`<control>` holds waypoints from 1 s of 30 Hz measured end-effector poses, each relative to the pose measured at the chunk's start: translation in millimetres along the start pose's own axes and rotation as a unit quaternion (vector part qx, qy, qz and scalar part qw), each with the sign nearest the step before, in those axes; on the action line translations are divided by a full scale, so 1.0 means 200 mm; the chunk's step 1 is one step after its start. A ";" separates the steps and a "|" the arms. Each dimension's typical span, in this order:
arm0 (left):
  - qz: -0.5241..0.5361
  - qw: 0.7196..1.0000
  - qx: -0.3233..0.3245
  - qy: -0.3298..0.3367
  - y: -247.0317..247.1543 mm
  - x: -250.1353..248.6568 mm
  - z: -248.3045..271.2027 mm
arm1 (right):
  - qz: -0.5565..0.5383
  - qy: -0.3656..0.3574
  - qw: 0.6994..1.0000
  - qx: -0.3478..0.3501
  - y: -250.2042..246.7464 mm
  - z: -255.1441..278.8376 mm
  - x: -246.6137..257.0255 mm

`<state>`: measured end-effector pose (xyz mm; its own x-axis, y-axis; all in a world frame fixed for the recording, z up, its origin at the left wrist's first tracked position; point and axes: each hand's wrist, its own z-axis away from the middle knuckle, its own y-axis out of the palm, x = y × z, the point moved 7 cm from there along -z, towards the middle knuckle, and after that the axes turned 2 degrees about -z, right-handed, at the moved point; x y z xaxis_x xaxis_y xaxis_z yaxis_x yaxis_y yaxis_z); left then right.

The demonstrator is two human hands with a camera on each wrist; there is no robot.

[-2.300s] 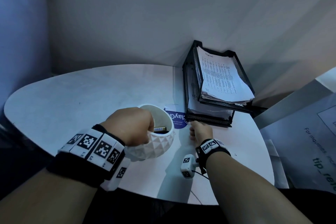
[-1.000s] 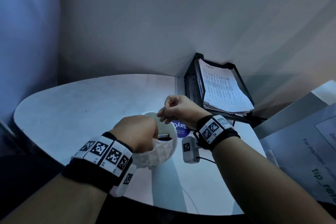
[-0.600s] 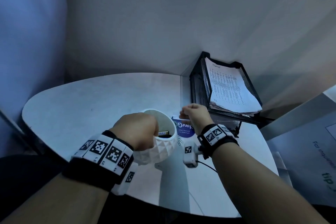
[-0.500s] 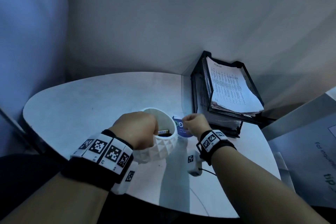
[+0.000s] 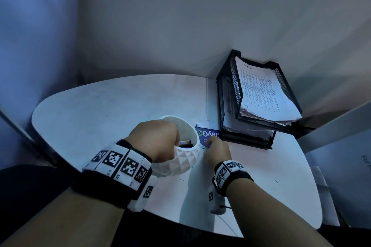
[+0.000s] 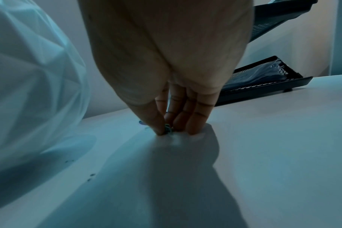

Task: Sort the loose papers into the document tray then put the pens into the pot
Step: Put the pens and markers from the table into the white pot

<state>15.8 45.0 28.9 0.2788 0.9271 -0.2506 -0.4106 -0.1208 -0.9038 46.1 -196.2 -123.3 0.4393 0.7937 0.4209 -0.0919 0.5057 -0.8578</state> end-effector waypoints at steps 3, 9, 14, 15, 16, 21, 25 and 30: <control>-0.003 1.000 0.000 0.001 0.00 -0.01 0.00 | -0.004 0.005 1.000 0.007 0.01 0.02 -0.03; -0.007 1.000 0.004 0.003 0.00 -0.02 0.01 | -0.331 0.145 0.932 0.002 0.03 0.02 -0.15; -0.005 1.000 0.009 0.004 0.01 -0.01 0.00 | -0.462 0.216 0.860 0.014 0.03 0.02 -0.19; -0.005 1.000 0.010 0.004 0.01 -0.01 0.00 | -0.442 0.202 0.874 0.017 0.03 0.02 -0.17; -0.005 1.000 0.011 0.004 0.01 -0.01 0.00 | -0.407 0.175 0.897 0.016 0.03 0.00 -0.15; 0.000 1.000 0.010 0.004 0.02 -0.01 -0.01 | -0.130 0.017 0.991 0.016 0.03 -0.03 -0.03; -0.004 1.000 0.011 0.004 0.02 0.00 -0.02 | -0.042 -0.008 0.999 -0.002 0.03 -0.02 -0.04; -0.004 1.000 0.013 0.005 0.02 -0.01 -0.02 | 0.048 -0.018 0.999 0.011 0.02 0.00 -0.04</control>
<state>17.7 40.8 24.5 0.2903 0.9247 -0.2464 -0.4302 -0.1039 -0.8968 42.0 -199.5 -130.4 0.3946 0.8505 0.3478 -0.1524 0.4339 -0.8880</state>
